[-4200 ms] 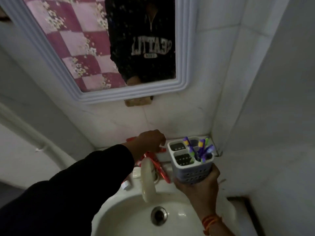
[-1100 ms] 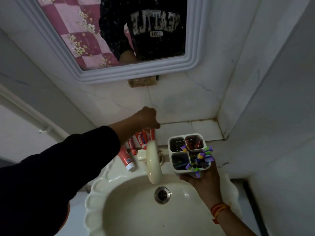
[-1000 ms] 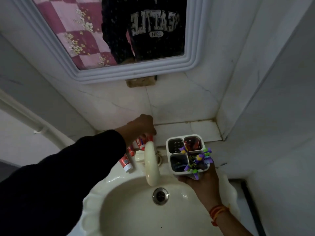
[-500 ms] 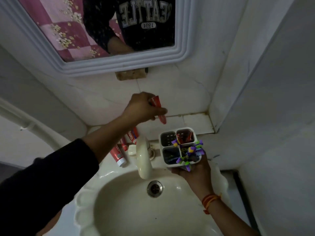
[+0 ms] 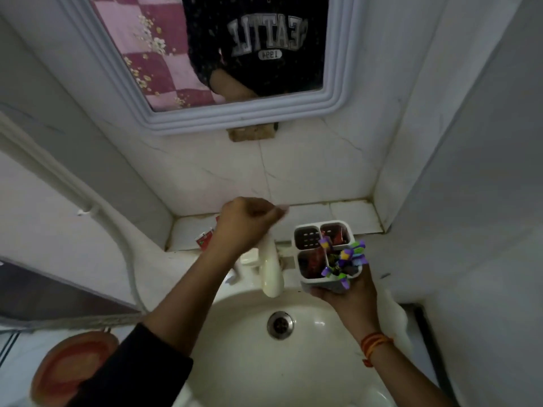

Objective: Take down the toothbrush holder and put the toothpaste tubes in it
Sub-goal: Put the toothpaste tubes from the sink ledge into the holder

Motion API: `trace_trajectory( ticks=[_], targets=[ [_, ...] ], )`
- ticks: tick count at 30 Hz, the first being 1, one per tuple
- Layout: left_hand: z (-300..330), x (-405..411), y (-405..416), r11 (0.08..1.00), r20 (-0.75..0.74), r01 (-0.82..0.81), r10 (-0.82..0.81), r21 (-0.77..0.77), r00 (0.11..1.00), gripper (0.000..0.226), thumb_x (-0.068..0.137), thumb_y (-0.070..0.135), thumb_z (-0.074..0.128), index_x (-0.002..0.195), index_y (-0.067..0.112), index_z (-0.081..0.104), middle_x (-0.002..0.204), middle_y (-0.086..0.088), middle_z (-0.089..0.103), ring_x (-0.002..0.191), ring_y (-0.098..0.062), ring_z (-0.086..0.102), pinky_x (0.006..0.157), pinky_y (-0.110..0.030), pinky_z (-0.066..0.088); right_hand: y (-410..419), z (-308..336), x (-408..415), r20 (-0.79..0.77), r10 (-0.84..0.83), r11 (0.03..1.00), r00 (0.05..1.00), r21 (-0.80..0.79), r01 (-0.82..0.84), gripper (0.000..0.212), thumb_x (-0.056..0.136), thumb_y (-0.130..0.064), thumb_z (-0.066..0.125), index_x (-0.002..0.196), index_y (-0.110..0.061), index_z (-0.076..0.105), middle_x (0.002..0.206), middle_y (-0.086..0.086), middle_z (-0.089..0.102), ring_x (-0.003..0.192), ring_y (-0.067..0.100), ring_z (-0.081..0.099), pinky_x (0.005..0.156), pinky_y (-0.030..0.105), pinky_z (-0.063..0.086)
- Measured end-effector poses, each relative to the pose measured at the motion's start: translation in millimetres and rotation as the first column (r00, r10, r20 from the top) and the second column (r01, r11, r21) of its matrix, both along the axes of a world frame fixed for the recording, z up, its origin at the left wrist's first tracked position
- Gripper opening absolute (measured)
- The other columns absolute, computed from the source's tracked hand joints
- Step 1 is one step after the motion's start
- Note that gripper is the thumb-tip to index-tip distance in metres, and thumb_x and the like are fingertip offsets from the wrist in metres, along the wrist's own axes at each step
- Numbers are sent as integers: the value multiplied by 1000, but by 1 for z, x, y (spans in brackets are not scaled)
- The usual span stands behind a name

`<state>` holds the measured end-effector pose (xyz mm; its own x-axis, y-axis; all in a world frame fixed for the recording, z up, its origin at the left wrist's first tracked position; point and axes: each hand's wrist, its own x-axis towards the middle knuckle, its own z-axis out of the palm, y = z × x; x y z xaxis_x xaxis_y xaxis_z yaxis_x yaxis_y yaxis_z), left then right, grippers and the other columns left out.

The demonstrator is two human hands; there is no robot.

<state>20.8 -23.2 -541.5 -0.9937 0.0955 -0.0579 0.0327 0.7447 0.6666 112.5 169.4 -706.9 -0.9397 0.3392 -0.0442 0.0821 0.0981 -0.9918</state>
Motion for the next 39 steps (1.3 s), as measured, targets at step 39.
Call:
trace_trajectory(
  ticks=[39],
  targets=[
    [24,19,36,897,139,-108,53,428,989,21,91,36,71,103,19,67,98,2,75,85,-12,72,62,-21,50,7,1,4,88,31,998,996,55,-36,86,59,8,94,132,-6,51,122,9,65,95,-12,67,79,18,61]
  ],
)
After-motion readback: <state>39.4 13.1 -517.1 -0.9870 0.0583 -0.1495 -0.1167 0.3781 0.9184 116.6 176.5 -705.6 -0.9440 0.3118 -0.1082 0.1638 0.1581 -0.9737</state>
